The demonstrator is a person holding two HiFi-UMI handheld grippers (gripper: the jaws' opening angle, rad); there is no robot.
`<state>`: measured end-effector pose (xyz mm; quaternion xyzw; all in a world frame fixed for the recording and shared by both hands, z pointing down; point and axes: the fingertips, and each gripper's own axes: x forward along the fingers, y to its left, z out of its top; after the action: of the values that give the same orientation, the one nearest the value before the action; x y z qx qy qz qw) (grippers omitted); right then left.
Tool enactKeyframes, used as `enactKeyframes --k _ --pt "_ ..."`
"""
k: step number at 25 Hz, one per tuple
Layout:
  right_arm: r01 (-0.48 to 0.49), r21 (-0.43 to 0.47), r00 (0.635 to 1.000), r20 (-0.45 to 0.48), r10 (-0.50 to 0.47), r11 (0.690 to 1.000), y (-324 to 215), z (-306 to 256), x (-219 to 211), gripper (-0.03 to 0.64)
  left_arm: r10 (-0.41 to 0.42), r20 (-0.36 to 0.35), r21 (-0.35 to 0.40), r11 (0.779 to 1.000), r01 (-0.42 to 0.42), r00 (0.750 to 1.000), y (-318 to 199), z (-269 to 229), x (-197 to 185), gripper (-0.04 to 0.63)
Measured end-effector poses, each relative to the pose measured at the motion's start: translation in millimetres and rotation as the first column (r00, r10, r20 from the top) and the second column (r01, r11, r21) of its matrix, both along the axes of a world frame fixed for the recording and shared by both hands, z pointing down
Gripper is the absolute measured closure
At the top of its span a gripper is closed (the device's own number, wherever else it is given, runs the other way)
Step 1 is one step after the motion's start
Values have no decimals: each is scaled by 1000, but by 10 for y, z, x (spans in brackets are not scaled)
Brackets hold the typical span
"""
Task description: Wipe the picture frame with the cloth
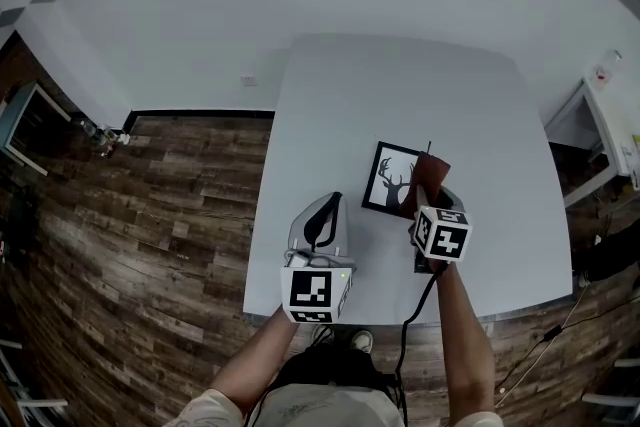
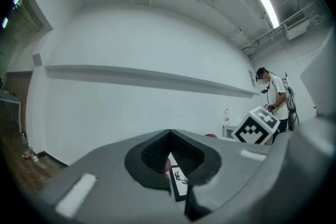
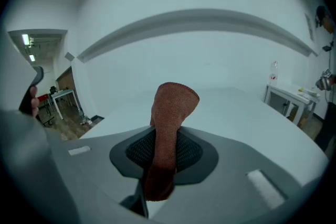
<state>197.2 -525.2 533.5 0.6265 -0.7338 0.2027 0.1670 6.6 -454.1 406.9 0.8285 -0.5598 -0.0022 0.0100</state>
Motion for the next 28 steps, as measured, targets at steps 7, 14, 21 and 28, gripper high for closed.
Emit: enactKeyframes --k 7,14,21,28 --pt "42 425 993 -119 10 904 701 -1286 -19 508 34 -1 55 998 -34 999 116 -343 159 595" --pt "50 554 989 -143 36 831 1325 -1665 -106 509 47 30 79 996 -49 998 343 -417 244 595" --pt "58 554 991 -135 20 831 1494 -1592 -135 509 47 40 77 996 -50 998 480 -356 275 595" --pt "62 565 988 -149 28 823 1460 -1660 -79 511 35 26 90 995 -37 999 458 -421 250 595"
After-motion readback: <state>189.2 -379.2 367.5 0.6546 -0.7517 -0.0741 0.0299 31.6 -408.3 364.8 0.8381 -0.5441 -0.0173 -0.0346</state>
